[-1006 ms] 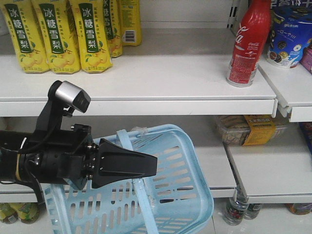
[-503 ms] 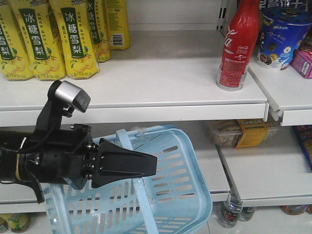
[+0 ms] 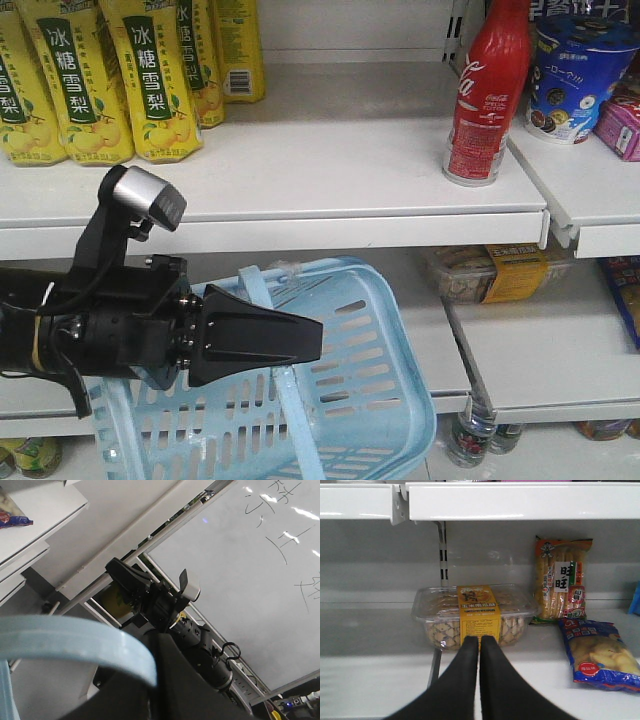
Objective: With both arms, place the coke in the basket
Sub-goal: 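Reach the right gripper toward the red Coca-Cola bottle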
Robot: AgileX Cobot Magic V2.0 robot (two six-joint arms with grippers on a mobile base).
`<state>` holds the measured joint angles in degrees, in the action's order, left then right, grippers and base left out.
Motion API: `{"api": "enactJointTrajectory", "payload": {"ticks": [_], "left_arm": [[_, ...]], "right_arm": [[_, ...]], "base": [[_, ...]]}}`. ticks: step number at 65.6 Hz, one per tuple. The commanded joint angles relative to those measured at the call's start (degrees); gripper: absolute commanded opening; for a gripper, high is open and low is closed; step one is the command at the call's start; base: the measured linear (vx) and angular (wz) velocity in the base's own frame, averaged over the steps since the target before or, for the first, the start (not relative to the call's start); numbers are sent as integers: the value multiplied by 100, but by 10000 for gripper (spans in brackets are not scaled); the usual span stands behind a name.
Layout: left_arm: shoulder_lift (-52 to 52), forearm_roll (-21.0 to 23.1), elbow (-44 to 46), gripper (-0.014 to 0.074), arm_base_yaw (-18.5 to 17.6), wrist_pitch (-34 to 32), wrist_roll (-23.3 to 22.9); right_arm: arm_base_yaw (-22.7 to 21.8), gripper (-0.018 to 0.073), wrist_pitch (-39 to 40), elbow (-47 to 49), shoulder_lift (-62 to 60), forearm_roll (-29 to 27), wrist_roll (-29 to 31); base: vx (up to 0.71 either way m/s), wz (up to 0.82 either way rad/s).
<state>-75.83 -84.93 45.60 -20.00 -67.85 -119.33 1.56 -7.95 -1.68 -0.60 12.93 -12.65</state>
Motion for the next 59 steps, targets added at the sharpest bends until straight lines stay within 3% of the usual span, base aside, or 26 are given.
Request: {"api": "enactJointTrajectory", "payload": {"ticks": [1, 21, 45, 52, 59], "left_arm": [[167, 506, 142, -6, -14, -1129, 37], [167, 506, 142, -6, -14, -1129, 37], [167, 506, 142, -6, -14, -1129, 37], [167, 506, 142, -6, -14, -1129, 37], [167, 506, 142, -6, -14, -1129, 37]], "right_arm": [[-30, -4, 409, -46, -103, 81, 25], [-30, -4, 681, -46, -103, -1, -21], [-24, -4, 2611, -21, -103, -2737, -1872], [-24, -4, 2503, 348, -103, -2389, -2146], [-24, -2, 1696, 1305, -11, -984, -2221]], "base": [[0, 0], [0, 0], [0, 0], [0, 0], [0, 0]]}}
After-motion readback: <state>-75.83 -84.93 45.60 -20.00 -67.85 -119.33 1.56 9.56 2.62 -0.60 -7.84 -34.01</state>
